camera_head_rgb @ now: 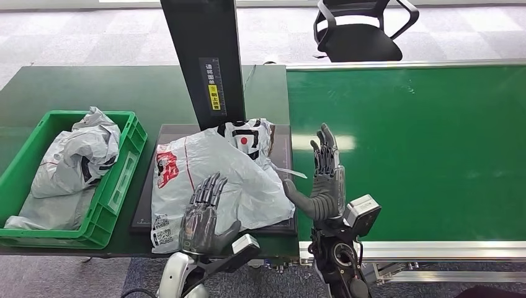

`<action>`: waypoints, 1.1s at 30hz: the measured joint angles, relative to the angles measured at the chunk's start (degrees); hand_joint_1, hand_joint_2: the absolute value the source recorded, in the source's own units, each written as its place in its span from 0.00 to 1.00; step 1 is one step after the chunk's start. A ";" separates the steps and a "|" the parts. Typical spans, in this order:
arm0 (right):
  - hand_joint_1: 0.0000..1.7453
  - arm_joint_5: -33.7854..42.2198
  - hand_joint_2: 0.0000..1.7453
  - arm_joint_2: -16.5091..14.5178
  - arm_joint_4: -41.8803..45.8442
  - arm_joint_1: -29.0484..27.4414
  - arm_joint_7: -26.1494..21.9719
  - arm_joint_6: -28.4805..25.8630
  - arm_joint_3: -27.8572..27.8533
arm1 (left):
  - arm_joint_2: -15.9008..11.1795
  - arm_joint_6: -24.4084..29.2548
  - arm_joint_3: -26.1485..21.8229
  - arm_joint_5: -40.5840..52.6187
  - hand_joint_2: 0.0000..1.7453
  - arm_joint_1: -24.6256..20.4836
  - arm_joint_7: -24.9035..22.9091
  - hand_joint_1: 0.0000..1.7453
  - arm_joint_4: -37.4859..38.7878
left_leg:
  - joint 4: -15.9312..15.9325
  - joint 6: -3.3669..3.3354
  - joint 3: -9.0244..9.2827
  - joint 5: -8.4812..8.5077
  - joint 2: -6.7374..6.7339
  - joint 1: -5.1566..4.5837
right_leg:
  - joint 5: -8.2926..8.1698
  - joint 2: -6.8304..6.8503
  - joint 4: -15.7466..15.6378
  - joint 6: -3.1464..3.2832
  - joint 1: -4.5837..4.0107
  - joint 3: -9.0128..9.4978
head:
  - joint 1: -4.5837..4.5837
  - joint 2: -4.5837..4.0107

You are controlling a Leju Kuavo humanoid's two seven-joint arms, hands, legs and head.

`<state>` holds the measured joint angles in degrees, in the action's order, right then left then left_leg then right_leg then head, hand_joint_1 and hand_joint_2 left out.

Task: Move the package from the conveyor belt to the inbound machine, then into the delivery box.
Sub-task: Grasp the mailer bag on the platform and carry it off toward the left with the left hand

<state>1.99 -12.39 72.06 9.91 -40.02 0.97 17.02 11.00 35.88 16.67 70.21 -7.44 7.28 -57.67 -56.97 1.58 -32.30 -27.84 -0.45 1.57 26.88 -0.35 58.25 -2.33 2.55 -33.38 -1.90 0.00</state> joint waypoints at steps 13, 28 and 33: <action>0.00 1.49 1.00 -0.44 -0.02 -0.22 0.24 2.07 -0.29 | 0.31 1.81 -5.06 -6.76 1.00 -11.34 4.04 0.00 19.81 | 0.00 0.00 0.00 0.01 0.04 0.00 | 0.00 0.01 0.01 0.00 0.00 0.06 | -0.01 0.00; 0.00 2.11 1.00 -0.44 -0.52 -0.26 0.42 2.61 -0.78 | 0.98 3.82 -7.02 -8.85 1.00 -12.26 8.60 1.00 22.62 | 0.00 0.00 0.09 0.01 0.04 0.00 | -0.01 0.01 0.01 0.00 0.00 0.15 | -0.01 0.00; 0.00 2.23 1.00 -0.44 -0.57 -0.52 0.42 2.64 -1.04 | 1.54 4.13 -8.23 -7.40 1.00 -10.00 11.29 1.00 18.51 | 0.00 0.00 0.04 0.00 0.03 0.00 | 0.00 0.00 0.01 0.00 0.00 0.09 | -0.01 0.00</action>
<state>4.22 -12.83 71.49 9.39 -39.60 3.61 15.97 12.53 40.01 8.43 62.81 -17.44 18.58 -39.16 -56.97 1.58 -32.27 -27.84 -0.42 1.57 26.88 -0.35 58.26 -2.33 2.55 -33.29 -1.90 0.00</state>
